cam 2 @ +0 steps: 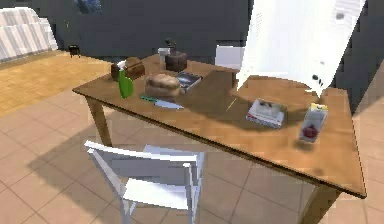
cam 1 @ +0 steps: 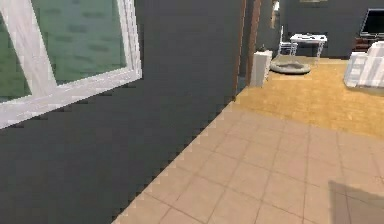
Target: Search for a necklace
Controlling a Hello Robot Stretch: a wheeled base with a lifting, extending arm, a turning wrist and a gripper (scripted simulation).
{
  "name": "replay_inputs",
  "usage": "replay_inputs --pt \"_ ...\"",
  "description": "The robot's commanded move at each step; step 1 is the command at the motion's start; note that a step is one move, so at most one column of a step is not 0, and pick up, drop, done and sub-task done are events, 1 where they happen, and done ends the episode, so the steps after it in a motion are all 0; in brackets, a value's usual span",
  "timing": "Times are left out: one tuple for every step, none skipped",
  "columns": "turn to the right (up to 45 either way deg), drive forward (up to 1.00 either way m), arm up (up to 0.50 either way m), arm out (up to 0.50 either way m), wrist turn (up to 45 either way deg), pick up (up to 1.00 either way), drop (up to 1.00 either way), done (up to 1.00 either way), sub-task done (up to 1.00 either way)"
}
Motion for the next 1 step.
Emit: replay_inputs --pt "0.0 0.5 0.0 0.0 0.0 0.0 0.0 0.0 0.0"
